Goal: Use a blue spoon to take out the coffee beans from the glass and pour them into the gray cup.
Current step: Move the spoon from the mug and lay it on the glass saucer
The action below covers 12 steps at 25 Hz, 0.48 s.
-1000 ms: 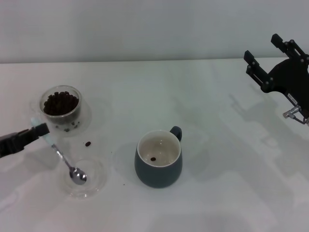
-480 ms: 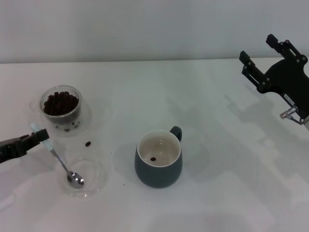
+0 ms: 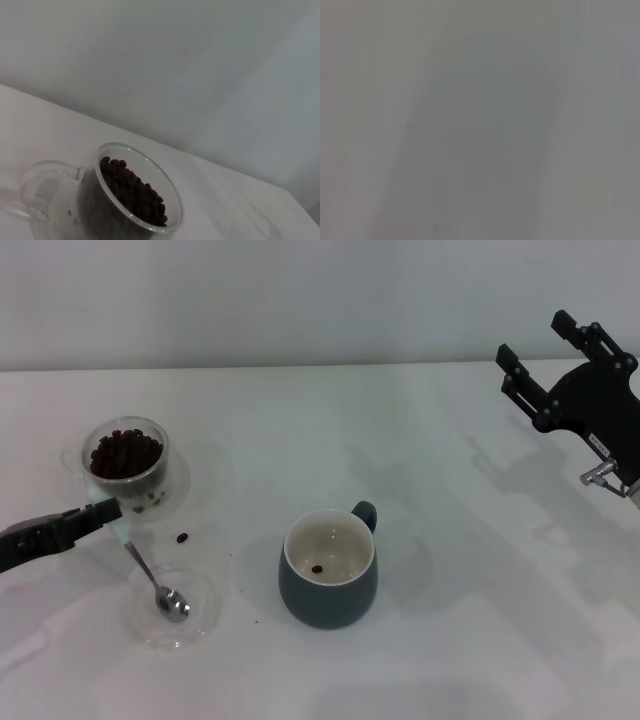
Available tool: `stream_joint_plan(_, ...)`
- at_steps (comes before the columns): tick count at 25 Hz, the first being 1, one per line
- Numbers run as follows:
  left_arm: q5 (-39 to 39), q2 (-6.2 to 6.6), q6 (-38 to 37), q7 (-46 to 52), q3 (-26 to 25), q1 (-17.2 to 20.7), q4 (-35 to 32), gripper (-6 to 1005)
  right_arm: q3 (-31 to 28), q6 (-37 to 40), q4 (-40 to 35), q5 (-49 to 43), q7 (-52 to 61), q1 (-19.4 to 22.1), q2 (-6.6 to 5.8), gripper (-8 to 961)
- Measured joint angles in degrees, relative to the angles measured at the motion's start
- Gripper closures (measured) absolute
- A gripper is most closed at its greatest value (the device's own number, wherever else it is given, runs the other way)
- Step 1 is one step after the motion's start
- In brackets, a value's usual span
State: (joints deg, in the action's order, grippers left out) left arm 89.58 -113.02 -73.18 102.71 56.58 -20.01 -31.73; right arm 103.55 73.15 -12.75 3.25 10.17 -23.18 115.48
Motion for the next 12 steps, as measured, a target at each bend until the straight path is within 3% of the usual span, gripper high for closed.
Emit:
stream_joint_plan(9, 2.09, -0.01, 2.3, 0.94, 0.1, -2.85, 3.25, 833, -0.28, -0.23, 0.01, 0.0, -0.01, -0.43, 0.0, 214)
stream_joint_plan(12, 3.18, -0.01, 3.03, 0.95, 0.18, -3.88, 4.52, 761, -0.36, -0.36, 0.01, 0.0, -0.01, -0.63, 0.0, 214)
